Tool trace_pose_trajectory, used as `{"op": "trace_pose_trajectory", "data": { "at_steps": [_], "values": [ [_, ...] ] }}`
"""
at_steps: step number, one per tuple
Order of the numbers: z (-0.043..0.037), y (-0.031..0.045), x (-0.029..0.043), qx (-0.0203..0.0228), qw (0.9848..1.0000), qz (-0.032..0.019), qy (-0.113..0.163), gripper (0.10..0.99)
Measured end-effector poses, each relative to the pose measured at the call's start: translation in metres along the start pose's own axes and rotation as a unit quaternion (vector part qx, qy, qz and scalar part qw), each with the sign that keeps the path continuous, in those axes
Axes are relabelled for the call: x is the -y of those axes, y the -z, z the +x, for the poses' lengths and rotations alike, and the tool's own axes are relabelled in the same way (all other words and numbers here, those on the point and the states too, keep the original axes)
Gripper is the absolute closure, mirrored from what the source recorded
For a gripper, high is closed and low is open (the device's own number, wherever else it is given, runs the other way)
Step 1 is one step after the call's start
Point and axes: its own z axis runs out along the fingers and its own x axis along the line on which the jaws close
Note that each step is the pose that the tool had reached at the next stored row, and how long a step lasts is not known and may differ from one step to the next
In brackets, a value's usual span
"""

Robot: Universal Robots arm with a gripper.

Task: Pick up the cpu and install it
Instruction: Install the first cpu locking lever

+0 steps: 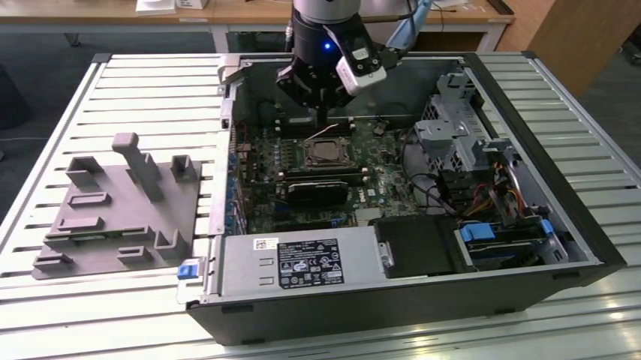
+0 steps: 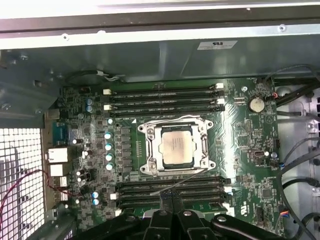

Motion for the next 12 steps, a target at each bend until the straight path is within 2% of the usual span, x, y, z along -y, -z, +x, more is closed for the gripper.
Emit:
{"op": "trace_pose_trajectory", "data": {
  "at_steps": [12],
  "values": [
    [-0.0008,-0.0047,-0.0087,0.0000,1.0000,0.0000,0.000,0.980]
  ]
}}
